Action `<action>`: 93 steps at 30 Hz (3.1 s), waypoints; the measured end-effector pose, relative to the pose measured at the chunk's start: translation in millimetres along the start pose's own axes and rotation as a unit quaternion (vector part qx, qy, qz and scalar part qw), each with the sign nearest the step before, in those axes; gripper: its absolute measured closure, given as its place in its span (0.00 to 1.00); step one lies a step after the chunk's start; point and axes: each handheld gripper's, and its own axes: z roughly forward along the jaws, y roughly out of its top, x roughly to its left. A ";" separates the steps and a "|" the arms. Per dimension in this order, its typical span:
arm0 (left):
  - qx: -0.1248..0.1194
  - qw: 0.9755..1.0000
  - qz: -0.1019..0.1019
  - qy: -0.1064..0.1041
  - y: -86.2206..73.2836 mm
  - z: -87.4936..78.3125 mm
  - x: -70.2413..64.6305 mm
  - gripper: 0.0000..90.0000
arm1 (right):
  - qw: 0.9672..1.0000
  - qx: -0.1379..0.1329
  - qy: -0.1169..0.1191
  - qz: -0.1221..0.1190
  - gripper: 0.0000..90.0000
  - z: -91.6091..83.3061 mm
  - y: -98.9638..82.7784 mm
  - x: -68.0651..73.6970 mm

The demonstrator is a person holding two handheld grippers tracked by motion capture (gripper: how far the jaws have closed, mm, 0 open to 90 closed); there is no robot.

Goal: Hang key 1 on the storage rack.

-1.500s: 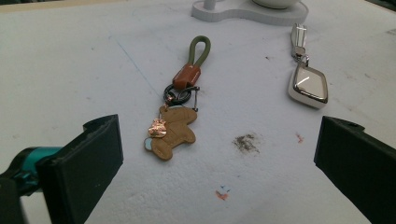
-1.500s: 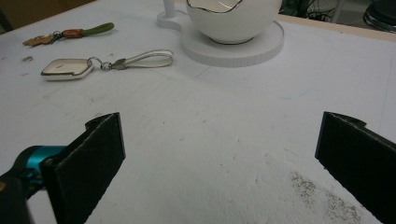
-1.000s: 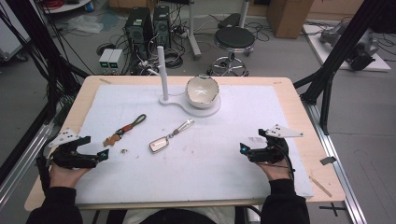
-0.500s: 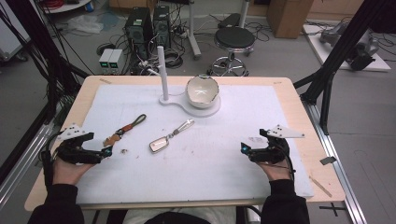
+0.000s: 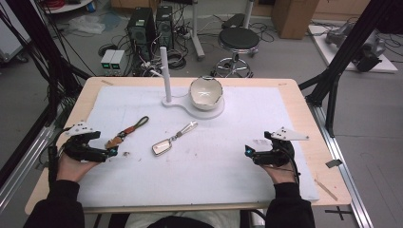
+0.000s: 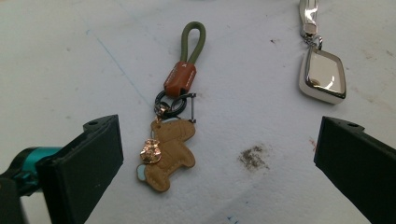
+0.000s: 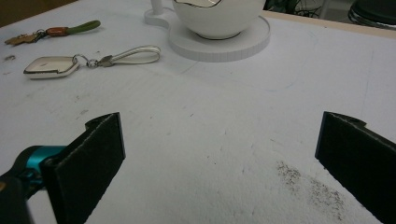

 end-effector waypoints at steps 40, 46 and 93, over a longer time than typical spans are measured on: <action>0.147 0.987 0.058 -0.034 51.5 79.1 19.7 0.17 | 1.000 0.005 0.000 0.000 0.01 0.8 -0.6 0.4; 0.159 0.985 0.055 -0.024 47.6 87.1 21.8 0.30 | 1.000 0.006 -0.002 0.004 0.01 0.7 -1.6 -0.9; 0.096 0.993 0.069 0.028 101.0 38.8 37.3 0.87 | 1.000 -0.002 -0.009 0.008 0.01 -2.9 -4.1 -1.5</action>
